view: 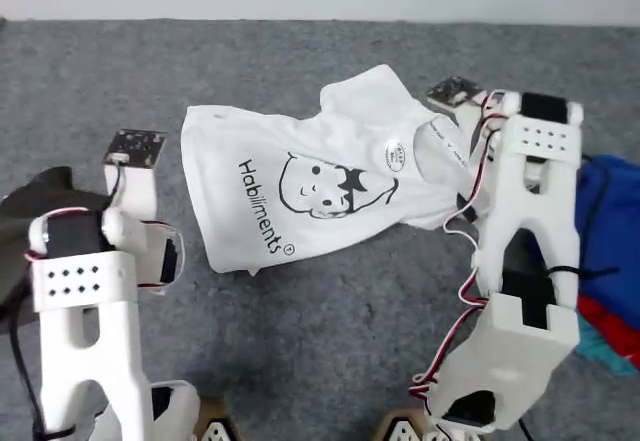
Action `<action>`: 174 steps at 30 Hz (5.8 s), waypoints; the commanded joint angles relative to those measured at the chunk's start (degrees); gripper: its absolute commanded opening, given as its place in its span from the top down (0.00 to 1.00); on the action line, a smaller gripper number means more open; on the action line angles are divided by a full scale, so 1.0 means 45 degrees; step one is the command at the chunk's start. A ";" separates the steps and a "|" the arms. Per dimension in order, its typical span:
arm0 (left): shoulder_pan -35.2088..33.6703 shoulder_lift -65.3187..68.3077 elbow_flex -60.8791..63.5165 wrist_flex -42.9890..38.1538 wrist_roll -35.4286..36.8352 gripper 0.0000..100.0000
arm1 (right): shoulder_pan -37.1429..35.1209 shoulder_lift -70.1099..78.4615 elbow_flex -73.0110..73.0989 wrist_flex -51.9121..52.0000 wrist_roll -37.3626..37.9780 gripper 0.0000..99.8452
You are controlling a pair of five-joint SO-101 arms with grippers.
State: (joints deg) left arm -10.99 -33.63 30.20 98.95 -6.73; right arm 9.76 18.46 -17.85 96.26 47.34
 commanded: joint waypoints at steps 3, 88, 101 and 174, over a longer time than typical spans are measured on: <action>0.1700 -0.0274 -0.0029 0.0391 -0.0137 0.97 | 0.1416 -0.0010 -0.2794 0.1358 0.1954 0.99; 0.3477 1.5121 -1.0247 0.0293 -0.0156 0.97 | 0.2120 0.0694 -0.4142 0.1436 -0.0098 0.67; 0.3731 1.7368 -1.3998 -0.1231 0.2501 0.97 | 0.2061 0.0674 -0.4122 0.1475 -0.0078 0.67; 0.1719 1.1409 -0.4073 0.0391 -0.4650 0.99 | 0.0420 -0.0537 0.0410 0.1475 -0.0098 0.67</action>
State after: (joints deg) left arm -0.88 22.73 8.75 98.68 -24.66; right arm 13.71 21.36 -19.16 100.66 47.25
